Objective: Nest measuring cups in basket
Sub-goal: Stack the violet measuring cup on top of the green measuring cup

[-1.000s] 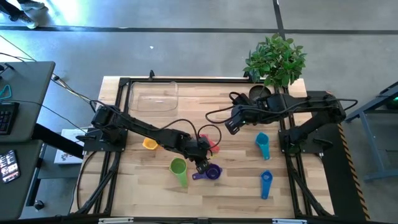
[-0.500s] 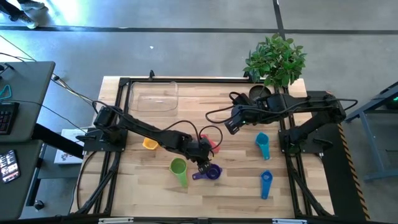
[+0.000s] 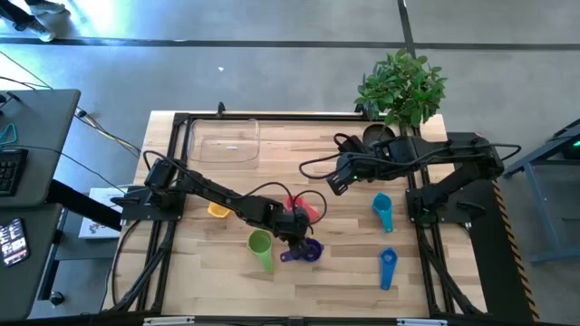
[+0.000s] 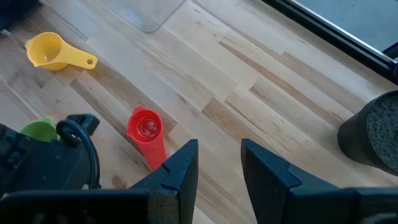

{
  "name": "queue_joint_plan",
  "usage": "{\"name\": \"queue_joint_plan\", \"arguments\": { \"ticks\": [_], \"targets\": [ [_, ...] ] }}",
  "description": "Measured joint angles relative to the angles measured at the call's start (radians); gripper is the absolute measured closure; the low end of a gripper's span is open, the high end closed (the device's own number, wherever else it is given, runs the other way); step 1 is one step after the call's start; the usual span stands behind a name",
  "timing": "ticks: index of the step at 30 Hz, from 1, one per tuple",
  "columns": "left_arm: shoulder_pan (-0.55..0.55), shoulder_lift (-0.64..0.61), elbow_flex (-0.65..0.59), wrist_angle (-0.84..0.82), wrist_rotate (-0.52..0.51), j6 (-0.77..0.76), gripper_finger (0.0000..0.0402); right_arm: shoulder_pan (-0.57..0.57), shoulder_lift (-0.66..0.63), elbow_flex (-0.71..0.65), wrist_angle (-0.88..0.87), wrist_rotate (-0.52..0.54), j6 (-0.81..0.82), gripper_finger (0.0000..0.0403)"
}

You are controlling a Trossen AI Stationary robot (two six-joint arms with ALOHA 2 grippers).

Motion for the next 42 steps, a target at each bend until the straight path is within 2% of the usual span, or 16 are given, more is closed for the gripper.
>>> {"name": "queue_joint_plan", "arguments": {
  "ticks": [27,42],
  "targets": [
    [-0.002,0.072,0.000,0.030,0.034,-0.030,0.0281,0.000,0.000,0.000,0.005,0.001,0.000,0.0289],
    [-0.002,0.065,0.000,0.065,0.034,-0.049,0.0394,0.000,0.000,0.000,0.007,0.005,-0.011,0.0289]
  ]
}}
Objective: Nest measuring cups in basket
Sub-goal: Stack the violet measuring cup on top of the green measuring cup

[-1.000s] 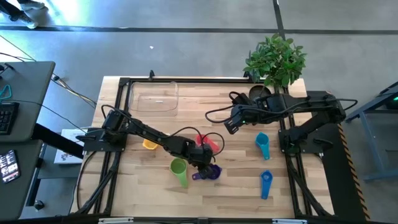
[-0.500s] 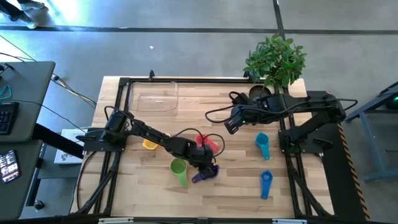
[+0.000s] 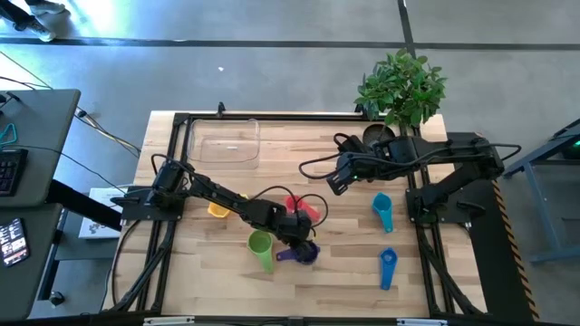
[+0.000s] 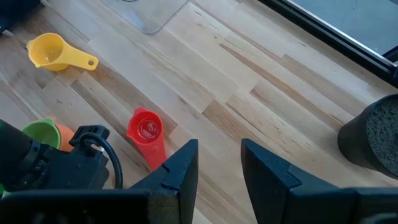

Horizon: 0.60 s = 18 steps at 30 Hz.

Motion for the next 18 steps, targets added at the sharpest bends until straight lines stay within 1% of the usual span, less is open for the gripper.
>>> {"name": "queue_joint_plan", "arguments": {
  "ticks": [6,12,15,18],
  "targets": [
    [0.004,-0.002,0.000,0.006,0.036,-0.055,0.0391,0.000,0.000,0.000,0.000,0.000,0.000,0.0289],
    [0.008,-0.004,0.000,0.003,0.107,-0.146,0.0397,0.000,0.000,0.000,0.000,0.001,-0.017,0.0289],
    [0.006,-0.020,0.000,0.002,0.111,-0.185,0.0396,0.000,0.000,0.000,0.000,0.004,-0.053,0.0289],
    [0.006,-0.052,0.000,0.000,0.085,-0.211,0.0396,0.000,0.000,0.000,0.000,0.004,-0.063,0.0289]
  ]
}}
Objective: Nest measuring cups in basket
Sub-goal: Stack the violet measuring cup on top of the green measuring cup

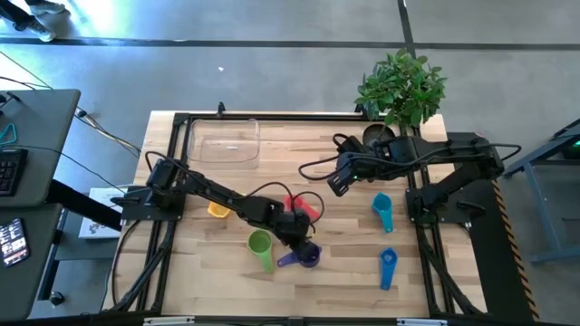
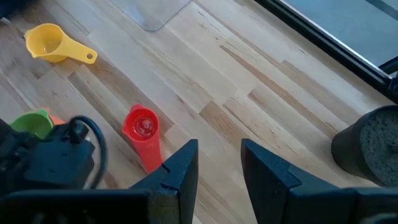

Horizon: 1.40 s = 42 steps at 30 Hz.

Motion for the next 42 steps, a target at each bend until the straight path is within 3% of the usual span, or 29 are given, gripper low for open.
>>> {"name": "queue_joint_plan", "arguments": {
  "ticks": [10,24,33,42],
  "targets": [
    [0.015,-0.128,0.002,-0.028,-0.103,-0.104,0.0396,0.000,0.000,0.000,0.000,0.003,-0.050,0.0289],
    [-0.083,-0.352,0.002,-0.484,-0.295,-0.533,0.0396,-0.037,0.000,0.000,0.002,0.002,-0.113,0.0289],
    [-0.207,-0.366,0.002,-0.728,-0.304,-0.866,0.0396,-0.059,0.000,0.000,0.005,0.002,-0.114,0.0289],
    [-0.252,-0.352,0.002,-0.810,-0.382,-1.062,0.0396,-0.058,0.000,0.000,0.006,0.002,-0.113,0.0289]
  ]
}}
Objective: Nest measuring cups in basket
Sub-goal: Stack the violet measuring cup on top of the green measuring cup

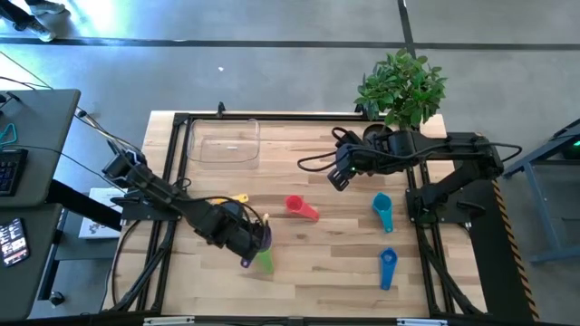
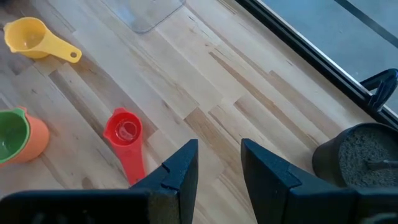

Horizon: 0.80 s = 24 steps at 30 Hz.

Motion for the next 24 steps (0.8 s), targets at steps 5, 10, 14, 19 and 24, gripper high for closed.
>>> {"name": "queue_joint_plan", "arguments": {
  "ticks": [5,10,14,19,24],
  "targets": [
    [-0.008,0.047,-0.001,0.000,-0.013,-0.090,0.0396,0.000,0.000,0.000,0.001,-0.011,0.000,0.0289],
    [-0.021,0.101,-0.001,0.003,-0.015,-0.147,0.0396,0.000,0.000,0.000,0.001,-0.016,-0.017,0.0289],
    [-0.026,0.126,-0.001,0.003,-0.014,-0.170,0.0396,0.000,0.000,0.000,0.001,-0.016,-0.016,0.0289],
    [-0.022,0.146,-0.002,0.001,-0.015,-0.170,0.0396,0.000,0.000,0.000,0.003,-0.016,-0.016,0.0289],
    [-0.020,0.159,-0.002,-0.003,-0.016,-0.170,0.0396,0.000,0.000,0.000,0.003,-0.016,-0.019,0.0289]
  ]
}}
